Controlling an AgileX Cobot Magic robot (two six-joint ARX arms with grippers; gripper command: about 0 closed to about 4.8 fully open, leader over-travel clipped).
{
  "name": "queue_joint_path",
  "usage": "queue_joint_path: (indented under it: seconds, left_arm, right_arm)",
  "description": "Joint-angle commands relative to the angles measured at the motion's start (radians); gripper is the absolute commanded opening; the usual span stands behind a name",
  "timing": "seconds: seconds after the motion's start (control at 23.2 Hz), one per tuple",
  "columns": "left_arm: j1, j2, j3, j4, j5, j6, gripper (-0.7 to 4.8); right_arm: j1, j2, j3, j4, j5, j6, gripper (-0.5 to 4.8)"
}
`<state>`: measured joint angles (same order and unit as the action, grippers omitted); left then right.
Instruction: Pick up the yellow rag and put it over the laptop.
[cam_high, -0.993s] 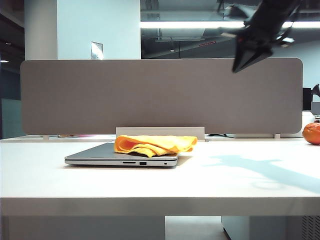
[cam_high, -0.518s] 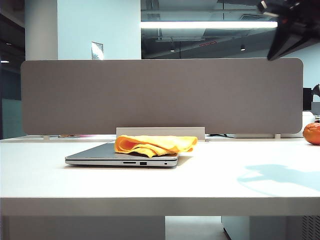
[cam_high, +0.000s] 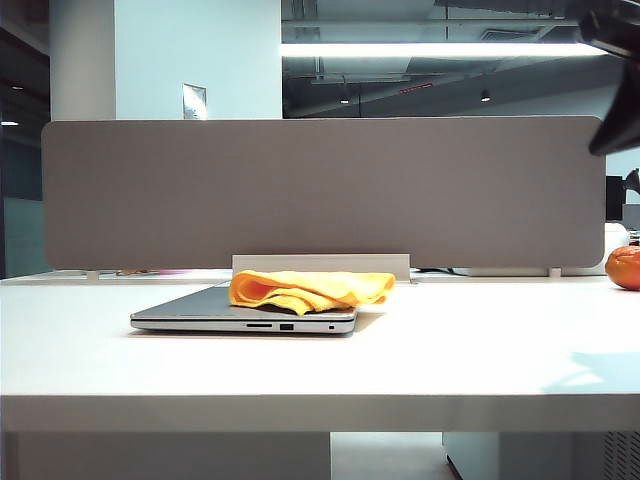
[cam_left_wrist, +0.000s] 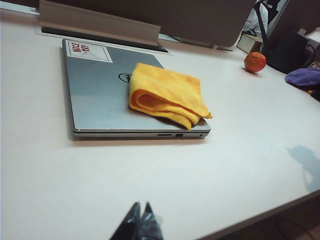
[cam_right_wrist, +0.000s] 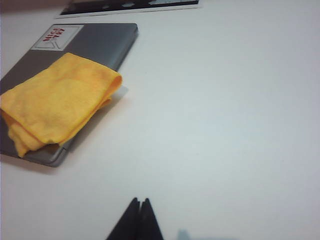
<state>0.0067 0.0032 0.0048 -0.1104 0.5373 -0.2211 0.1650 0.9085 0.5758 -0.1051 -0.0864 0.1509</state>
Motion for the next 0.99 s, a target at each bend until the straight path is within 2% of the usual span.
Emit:
queue_joint_path:
  seconds: [0.04, 0.43, 0.6, 0.99]
  left_arm:
    - [0.001, 0.001, 0.003, 0.006, 0.002, 0.003, -0.06]
    - [0.001, 0.001, 0.003, 0.006, 0.001, 0.003, -0.06]
    - [0.001, 0.001, 0.003, 0.006, 0.001, 0.003, -0.06]
    - [0.001, 0.001, 0.003, 0.006, 0.001, 0.003, -0.06]
  right_arm:
    - [0.0, -0.063, -0.064, 0.063, 0.052, 0.011, -0.05]
    - [0.0, -0.28, -0.306, 0.198, 0.122, 0.082, -0.05]
    - [0.0, -0.388, -0.412, 0.198, 0.136, 0.083, -0.06]
    - [0.001, -0.476, -0.449, 0.101, 0.134, 0.085, -0.05]
